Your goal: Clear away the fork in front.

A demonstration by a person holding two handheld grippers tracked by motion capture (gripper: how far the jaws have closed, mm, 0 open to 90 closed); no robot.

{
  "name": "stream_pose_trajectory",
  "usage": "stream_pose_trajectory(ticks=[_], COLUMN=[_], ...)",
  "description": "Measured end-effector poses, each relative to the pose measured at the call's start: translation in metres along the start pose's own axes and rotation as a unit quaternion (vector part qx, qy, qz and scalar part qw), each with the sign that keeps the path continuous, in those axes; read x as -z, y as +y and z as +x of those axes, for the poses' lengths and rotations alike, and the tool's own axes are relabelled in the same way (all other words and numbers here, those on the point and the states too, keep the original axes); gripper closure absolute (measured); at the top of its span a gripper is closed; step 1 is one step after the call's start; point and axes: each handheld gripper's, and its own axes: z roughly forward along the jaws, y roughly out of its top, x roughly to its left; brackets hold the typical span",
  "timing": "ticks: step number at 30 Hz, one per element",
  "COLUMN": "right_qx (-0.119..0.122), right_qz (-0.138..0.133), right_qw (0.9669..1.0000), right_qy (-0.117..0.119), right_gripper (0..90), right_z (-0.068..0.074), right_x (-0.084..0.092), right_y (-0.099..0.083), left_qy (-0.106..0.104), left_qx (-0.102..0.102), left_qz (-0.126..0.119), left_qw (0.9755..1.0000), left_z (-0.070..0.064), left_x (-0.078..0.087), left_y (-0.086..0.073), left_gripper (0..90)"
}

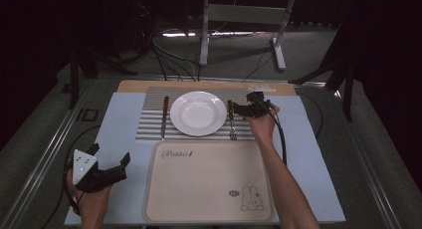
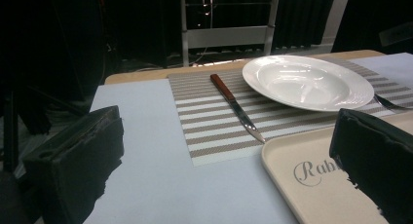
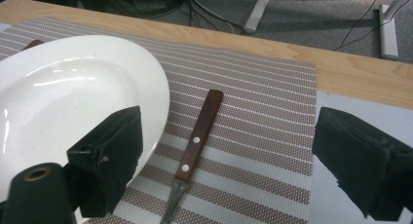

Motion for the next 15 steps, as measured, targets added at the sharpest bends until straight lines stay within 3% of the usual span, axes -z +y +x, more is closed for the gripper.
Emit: stream_pose_trajectory(ticks=[15], right_qx=[-0.002], right_qz=[0.023], right_qw=[0.9997], right_qy=[-0.006], right_gripper=[14.3], right_z=[0.0020], right_x=[-0.0108], right_y=[-0.0057], left_qy=[0.000], left_qx=[0.002], left_qz=[-0.002], left_qw=[1.0000], left_z=[0.0003], left_x=[0.0006], left_y=[0.0002], left_gripper=[0.0])
